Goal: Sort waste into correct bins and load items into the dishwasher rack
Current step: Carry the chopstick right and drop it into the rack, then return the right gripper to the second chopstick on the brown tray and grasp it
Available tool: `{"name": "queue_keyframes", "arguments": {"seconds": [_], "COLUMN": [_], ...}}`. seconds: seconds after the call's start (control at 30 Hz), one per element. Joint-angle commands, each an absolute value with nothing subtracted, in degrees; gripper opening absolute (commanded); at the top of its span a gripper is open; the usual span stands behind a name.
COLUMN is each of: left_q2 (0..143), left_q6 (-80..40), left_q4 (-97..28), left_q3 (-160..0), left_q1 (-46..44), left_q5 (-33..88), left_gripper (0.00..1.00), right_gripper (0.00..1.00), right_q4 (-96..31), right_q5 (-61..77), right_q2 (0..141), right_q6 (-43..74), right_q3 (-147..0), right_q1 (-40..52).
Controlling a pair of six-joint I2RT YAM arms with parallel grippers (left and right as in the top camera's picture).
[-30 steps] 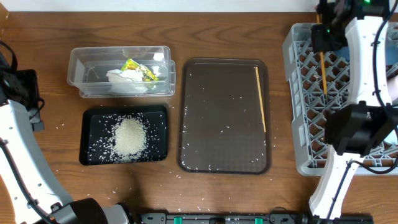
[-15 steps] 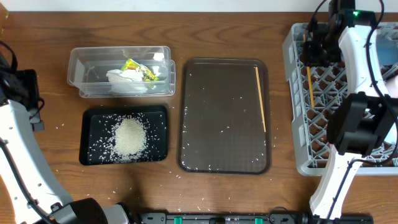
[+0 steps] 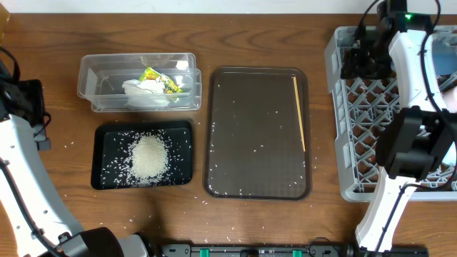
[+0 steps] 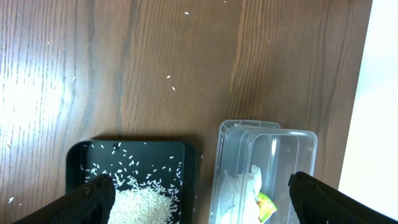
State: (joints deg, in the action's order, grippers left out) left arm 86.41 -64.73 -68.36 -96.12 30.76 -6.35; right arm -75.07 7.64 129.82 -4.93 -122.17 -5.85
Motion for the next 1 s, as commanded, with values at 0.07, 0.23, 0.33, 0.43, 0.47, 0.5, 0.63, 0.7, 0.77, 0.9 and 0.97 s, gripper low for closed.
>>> {"name": "queue_keyframes", "arguments": {"seconds": [0.07, 0.23, 0.33, 0.43, 0.47, 0.5, 0.63, 0.7, 0.77, 0.9, 0.97], "left_q2": [86.5, 86.5, 86.5, 86.5, 86.5, 86.5, 86.5, 86.5, 86.5, 86.5, 86.5], "left_q6": [-65.2, -65.2, -65.2, -65.2, -65.2, -65.2, -65.2, -65.2, -65.2, -65.2, -65.2], "left_q4": [-68.6, -68.6, -68.6, -68.6, -68.6, -68.6, -68.6, -68.6, -68.6, -68.6, -68.6], "left_q3": [-96.3, -96.3, -96.3, -96.3, -96.3, -96.3, -96.3, -96.3, -96.3, -96.3, -96.3], "left_q1": [31.1, 31.1, 31.1, 31.1, 31.1, 31.1, 31.1, 31.1, 31.1, 31.1, 31.1], "left_q5": [-6.7, -6.7, -6.6, -6.7, -6.7, -6.6, -6.7, -6.6, -6.6, -6.7, -6.7], "left_gripper": [0.92, 0.92, 0.92, 0.92, 0.92, 0.92, 0.92, 0.92, 0.92, 0.92, 0.92], "right_gripper": [0.58, 0.58, 0.57, 0.55, 0.55, 0.54, 0.55, 0.53, 0.5, 0.48, 0.47], "right_q4": [-77.8, -79.0, -78.4, -77.3, -76.5, -75.6, -71.4, -69.2, -66.4, -59.5, -57.1], "right_q5": [8.6, 13.9, 17.0, 17.3, 16.9, 16.4, 11.2, 7.8, 6.8, 4.2, 1.7], "right_q2": [127.7, 123.3, 121.5, 121.5, 121.8, 122.0, 123.1, 123.5, 123.8, 123.9, 123.9], "right_q6": [-0.6, -0.7, -0.7, -0.7, -0.7, -0.6, 1.1, 3.9, 5.3, 6.3, 8.0], "right_q3": [-124.4, -125.0, -125.0, -124.7, -124.3, -123.7, -120.2, -117.9, -115.2, -108.7, -106.0], "right_q1": [-5.5, -3.4, -0.9, 2.2, 3.4, 4.5, 8.7, 10.2, 11.5, 13.6, 14.0]}}
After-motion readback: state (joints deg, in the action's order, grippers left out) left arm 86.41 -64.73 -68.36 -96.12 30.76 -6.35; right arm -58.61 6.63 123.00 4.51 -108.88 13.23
